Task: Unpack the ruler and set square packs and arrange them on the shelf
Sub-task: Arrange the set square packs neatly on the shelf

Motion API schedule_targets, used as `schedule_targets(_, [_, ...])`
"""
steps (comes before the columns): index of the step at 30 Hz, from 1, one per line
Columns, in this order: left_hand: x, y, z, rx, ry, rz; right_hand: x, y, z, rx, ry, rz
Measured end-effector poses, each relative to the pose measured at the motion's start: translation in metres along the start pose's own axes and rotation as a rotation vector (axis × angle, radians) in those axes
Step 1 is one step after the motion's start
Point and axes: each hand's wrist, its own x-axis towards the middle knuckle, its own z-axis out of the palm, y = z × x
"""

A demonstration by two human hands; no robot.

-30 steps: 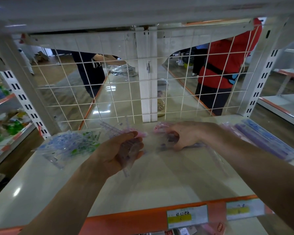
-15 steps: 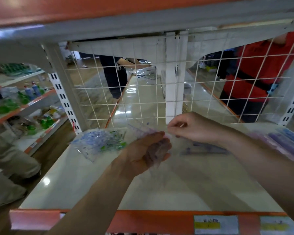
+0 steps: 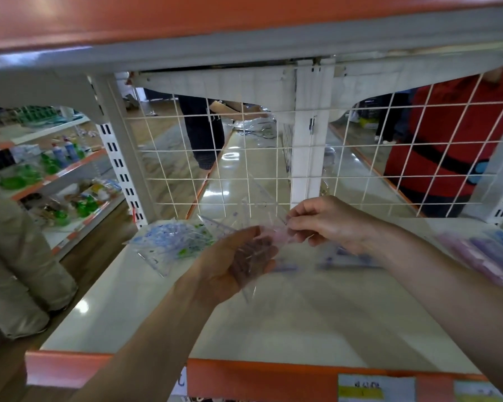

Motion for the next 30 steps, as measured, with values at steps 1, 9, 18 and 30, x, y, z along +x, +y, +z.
schedule_targets(1, [0.0,0.0,0.0,-0.008,0.007,0.006,0.0,0.0,-0.001,0.011,0.007,0.003])
schedule_targets(9, [0.004,-0.002,0.005,0.014,-0.045,-0.019,-0.011,0.002,-0.013,0.089,0.134,-0.159])
schedule_targets(18, [0.017,-0.003,0.005,0.044,0.008,-0.043,-0.02,0.007,-0.016,0.086,-0.003,-0.214])
schedule_targets(30, [0.021,-0.01,0.023,0.083,0.048,0.072,-0.018,0.008,-0.022,0.246,-0.011,-0.034])
